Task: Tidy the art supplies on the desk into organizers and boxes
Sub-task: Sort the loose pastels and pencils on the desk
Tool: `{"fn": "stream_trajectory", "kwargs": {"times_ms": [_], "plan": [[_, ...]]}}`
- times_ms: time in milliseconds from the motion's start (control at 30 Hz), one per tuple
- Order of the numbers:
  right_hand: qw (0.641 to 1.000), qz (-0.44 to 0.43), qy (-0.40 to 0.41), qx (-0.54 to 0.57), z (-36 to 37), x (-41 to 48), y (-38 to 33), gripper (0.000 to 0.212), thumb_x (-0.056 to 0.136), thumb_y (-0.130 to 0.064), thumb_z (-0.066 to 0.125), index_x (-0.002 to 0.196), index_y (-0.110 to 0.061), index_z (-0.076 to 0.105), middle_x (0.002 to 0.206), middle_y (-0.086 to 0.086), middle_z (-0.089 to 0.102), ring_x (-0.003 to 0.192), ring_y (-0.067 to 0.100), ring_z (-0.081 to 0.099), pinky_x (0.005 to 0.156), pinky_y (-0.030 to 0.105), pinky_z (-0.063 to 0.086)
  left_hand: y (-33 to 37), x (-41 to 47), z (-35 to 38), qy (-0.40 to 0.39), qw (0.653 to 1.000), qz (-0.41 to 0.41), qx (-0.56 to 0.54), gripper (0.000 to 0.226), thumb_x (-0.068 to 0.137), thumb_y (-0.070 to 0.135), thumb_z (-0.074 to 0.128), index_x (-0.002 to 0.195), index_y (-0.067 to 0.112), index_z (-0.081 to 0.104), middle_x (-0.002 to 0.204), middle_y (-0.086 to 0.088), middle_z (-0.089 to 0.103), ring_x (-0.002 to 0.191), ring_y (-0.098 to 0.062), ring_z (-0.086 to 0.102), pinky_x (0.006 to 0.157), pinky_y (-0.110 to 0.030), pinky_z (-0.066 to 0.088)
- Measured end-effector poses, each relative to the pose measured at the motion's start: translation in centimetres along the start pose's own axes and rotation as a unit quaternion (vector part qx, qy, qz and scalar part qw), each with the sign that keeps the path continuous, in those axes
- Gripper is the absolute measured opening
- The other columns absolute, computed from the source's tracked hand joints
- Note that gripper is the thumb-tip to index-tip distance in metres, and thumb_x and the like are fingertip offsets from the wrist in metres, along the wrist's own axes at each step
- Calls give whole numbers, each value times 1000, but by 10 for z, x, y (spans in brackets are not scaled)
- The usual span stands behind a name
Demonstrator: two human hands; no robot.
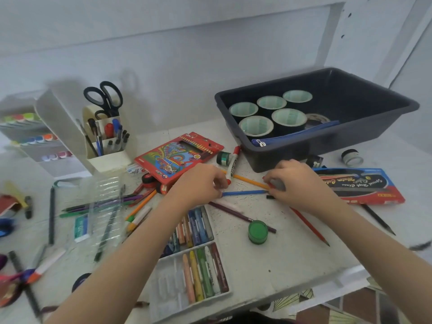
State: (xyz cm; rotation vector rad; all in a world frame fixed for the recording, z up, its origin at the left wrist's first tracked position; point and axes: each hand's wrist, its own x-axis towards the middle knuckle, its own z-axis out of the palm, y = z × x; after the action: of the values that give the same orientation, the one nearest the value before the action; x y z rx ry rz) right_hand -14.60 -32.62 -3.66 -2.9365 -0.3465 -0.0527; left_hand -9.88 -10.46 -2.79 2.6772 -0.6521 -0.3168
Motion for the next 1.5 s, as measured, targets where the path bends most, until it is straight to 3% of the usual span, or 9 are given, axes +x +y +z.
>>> {"fn": "stream_trajectory", "kwargs": {"times_ms": [200,267,433,633,833,967,1100,1333,1500], "plan": [[999,28,20,-10,1,-2,2,25,91,-24,55,115,-25,63,111,-1,58,102,13,48,93,30,42,-14,-7,1,23,999,-32,26,27,82,9,65,102,27,71,106,9,65,91,-7,57,79,-24,50],[999,23,27,17,2,-2,-1,22,91,-26,55,111,-26,64,103,-5,56,95,9,46,86,26,42,-17,-10,0,29,999,-28,12,25,83,10,65,99,28,72,104,10,64,91,-7,57,83,-28,51],[998,-18,-1,60,9,1,-22,17,90,-33,56,104,-30,64,93,-12,52,84,2,43,74,20,37,-14,-17,2,5,999,11,-45,18,81,20,70,96,31,72,89,22,60,81,7,53,71,-10,39],[996,-30,-35,78,17,5,-42,18,89,-36,56,103,-30,66,98,-9,58,92,7,50,83,29,48,-7,-18,14,-13,999,37,-17,20,79,17,68,96,26,72,98,8,66,90,-5,58,83,-25,50],[995,-30,-32,85,23,3,-45,18,90,-35,55,103,-30,66,95,-10,57,89,5,50,77,23,46,-18,-23,14,41,999,23,-9,14,84,18,63,93,26,71,93,11,65,88,-5,55,76,-21,43],[995,-28,-3,91,20,10,-47,17,90,-33,55,102,-28,65,91,-10,56,87,4,51,78,24,48,-30,-20,12,132,991,-4,36,26,90,11,55,113,20,64,112,2,64,108,-15,52,84,-30,45],[993,-40,13,107,19,16,-54,15,89,-31,56,100,-28,65,87,-14,53,82,2,50,67,16,41,-29,-14,15,105,992,13,72,36,91,11,51,124,22,60,118,-5,60,109,-21,53,80,-30,42],[993,-53,25,104,25,17,-63,14,89,-30,56,98,-27,66,90,-9,59,82,5,52,69,22,47,-33,-13,21,144,984,43,94,28,89,9,55,114,16,65,105,-5,64,104,-21,51,76,-29,40],[992,-54,21,112,26,16,-65,12,88,-29,57,96,-27,66,88,-9,59,81,3,51,66,16,42,-37,-12,22,153,980,45,122,16,90,14,57,101,16,68,101,-3,64,98,-20,50,70,-27,35]]}}
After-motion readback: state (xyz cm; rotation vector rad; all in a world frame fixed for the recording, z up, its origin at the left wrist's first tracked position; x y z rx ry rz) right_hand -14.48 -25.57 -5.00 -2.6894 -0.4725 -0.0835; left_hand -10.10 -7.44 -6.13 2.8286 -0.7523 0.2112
